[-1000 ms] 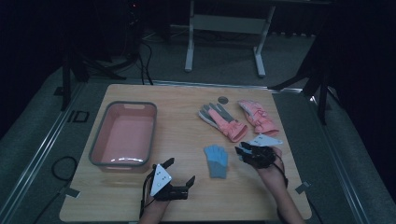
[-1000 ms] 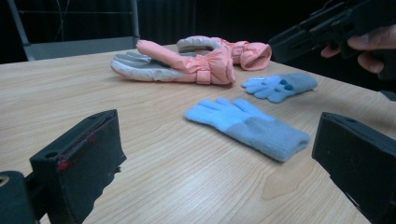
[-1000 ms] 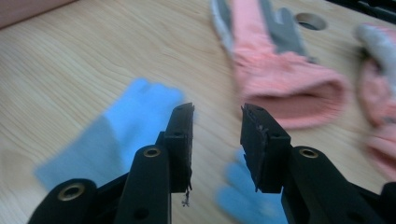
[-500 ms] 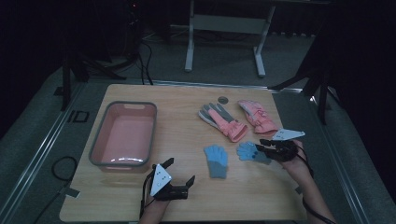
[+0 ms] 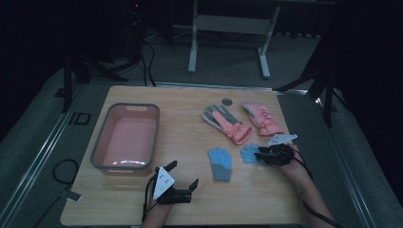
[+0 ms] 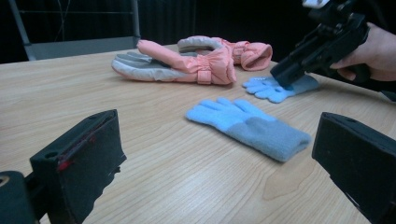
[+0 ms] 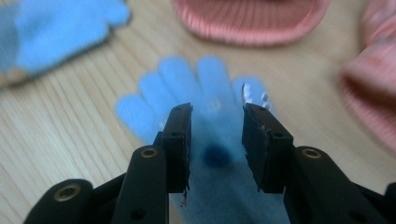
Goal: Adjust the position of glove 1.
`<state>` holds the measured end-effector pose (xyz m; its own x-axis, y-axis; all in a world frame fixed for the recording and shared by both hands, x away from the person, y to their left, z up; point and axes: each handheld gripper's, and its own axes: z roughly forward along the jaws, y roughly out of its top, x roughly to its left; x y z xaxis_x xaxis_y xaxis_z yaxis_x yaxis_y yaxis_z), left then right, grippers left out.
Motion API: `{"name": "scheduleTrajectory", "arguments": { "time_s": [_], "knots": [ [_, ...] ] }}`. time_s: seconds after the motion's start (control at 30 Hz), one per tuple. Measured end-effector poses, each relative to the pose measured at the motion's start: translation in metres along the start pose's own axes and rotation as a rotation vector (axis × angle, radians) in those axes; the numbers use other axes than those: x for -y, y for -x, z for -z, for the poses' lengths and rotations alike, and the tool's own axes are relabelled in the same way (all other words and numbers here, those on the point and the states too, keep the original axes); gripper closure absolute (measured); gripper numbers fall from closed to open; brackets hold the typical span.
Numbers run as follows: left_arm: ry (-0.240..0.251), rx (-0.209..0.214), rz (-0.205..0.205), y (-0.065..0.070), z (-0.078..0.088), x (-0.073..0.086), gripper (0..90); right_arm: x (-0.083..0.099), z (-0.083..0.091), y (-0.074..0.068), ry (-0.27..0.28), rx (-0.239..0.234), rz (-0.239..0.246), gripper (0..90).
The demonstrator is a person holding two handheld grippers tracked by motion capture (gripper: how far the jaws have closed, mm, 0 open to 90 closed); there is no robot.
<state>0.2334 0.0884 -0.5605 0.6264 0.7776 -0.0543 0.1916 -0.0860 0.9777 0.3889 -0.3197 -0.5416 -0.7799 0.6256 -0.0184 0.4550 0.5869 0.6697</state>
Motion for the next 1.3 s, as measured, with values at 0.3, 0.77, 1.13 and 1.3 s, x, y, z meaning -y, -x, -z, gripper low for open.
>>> {"name": "scheduleTrajectory", "arguments": {
  "time_s": [0.3, 0.77, 1.13, 1.3],
  "knots": [
    [-0.001, -0.005, 0.004, 0.0, 0.0, 0.0, 1.9, 0.003, -0.003, -0.001, 0.015, -0.025, 0.012, 77.9],
    [0.004, -0.011, 0.009, 0.0, 0.0, 0.0, 1.9, -0.008, 0.022, -0.042, 0.141, 0.171, -0.315, 87.0],
    [0.001, -0.013, -0.005, 0.001, 0.0, 0.0, 1.9, -0.007, 0.054, -0.085, 0.23, 0.367, -0.626, 87.0],
    [0.0, -0.01, -0.014, 0.001, 0.0, 0.0, 1.9, 0.007, 0.046, -0.09, 0.204, 0.488, -0.717, 87.1]
  ]
}}
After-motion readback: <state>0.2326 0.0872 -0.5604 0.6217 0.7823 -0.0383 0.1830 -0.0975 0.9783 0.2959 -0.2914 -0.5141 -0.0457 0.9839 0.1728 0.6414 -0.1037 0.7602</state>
